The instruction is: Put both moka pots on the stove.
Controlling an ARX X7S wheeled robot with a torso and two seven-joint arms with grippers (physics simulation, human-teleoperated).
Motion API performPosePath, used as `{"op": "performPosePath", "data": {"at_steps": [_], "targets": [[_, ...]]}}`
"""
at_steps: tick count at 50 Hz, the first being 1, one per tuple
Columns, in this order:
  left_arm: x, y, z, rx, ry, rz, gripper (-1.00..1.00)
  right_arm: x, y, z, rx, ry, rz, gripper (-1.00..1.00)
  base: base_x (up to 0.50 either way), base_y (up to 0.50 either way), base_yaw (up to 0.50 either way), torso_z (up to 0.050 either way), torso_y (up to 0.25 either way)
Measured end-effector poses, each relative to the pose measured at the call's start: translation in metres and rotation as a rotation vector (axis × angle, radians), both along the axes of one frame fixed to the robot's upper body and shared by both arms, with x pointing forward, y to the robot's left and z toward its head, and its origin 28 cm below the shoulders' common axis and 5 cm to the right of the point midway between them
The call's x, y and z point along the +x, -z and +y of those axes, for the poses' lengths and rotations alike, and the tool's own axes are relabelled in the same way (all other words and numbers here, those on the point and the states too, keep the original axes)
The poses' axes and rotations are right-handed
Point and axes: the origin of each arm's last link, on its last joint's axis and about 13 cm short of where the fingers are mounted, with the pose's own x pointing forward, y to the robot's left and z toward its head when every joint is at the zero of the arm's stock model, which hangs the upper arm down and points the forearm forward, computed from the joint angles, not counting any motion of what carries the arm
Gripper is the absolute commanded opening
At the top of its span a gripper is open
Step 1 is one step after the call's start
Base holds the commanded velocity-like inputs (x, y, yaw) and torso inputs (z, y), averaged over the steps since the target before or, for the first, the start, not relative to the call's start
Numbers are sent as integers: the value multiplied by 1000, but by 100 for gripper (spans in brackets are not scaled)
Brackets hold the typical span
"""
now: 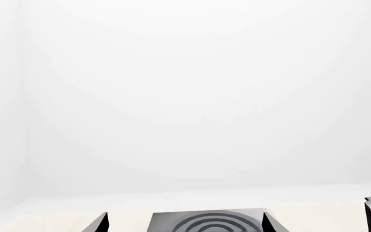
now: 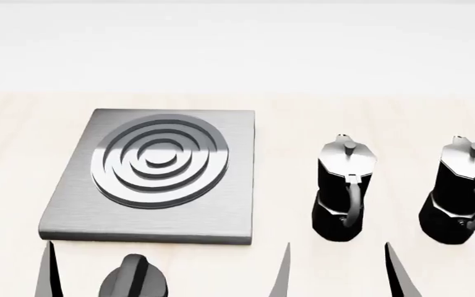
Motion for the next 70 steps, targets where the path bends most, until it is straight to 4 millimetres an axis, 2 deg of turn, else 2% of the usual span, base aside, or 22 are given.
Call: {"op": "performPosePath", "data": {"at_steps": [42, 60, 70], "targets": [[0, 0, 0, 1, 4, 1, 100, 1, 1, 0, 2, -1, 2, 100, 0, 160, 0, 0, 0], [0, 0, -1, 2, 5, 2, 100, 1, 2, 0, 3, -1, 22, 100, 0, 25, 0, 0, 0], [0, 0, -1, 1, 6, 2, 100, 4, -8, 0, 3, 3, 24, 100, 0, 0, 0, 0, 0]]}}
